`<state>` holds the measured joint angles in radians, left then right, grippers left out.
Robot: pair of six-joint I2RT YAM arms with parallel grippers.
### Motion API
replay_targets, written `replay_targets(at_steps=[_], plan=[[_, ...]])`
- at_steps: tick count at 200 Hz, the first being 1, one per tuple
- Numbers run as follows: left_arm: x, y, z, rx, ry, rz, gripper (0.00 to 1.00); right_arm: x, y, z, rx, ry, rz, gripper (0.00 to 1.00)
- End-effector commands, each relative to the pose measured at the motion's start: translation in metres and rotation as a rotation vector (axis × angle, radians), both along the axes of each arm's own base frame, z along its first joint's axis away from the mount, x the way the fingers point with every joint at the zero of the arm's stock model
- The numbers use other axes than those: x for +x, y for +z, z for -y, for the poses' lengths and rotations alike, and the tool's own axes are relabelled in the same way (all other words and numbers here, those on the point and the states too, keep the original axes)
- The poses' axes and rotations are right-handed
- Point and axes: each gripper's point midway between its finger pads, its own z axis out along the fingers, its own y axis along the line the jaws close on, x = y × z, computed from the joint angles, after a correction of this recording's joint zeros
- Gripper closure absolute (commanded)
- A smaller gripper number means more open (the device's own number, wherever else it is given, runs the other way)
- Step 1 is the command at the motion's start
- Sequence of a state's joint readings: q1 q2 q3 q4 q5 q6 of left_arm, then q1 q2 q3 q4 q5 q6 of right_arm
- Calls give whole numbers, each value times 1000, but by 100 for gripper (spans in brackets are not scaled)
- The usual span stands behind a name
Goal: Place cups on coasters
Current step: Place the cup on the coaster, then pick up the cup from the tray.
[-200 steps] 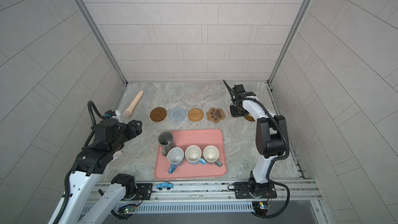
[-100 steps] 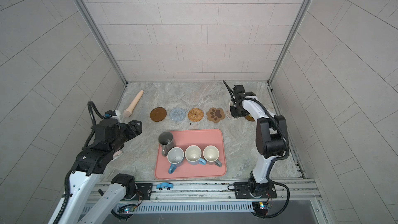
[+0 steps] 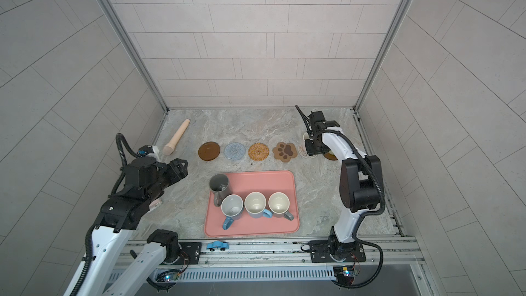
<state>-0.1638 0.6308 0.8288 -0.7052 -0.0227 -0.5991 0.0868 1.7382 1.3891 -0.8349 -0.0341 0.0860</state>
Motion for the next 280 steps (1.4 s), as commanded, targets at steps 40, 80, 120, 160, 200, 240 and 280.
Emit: replay_targets(at_steps=[40, 80, 120, 160, 200, 240, 280], plan=[[0, -2, -3, 5, 15, 0, 21, -20, 52, 17, -58, -40, 82, 53], [0, 0, -3, 9, 13, 3, 21, -48, 79, 14, -6, -76, 146, 51], [2, 1, -2, 4, 11, 1, 21, -92, 96, -10, 155, -55, 189, 50], [8, 5, 0, -2, 8, 10, 21, -144, 102, -38, 266, 15, 214, 50], [15, 5, 4, -20, 0, 12, 21, -188, 94, -75, 292, 119, 208, 50], [20, 5, 6, -36, -3, 12, 21, -224, 74, -102, 261, 186, 122, 50], [21, 7, 7, -38, -6, 19, 21, -252, 65, -123, 179, 323, 29, 50]])
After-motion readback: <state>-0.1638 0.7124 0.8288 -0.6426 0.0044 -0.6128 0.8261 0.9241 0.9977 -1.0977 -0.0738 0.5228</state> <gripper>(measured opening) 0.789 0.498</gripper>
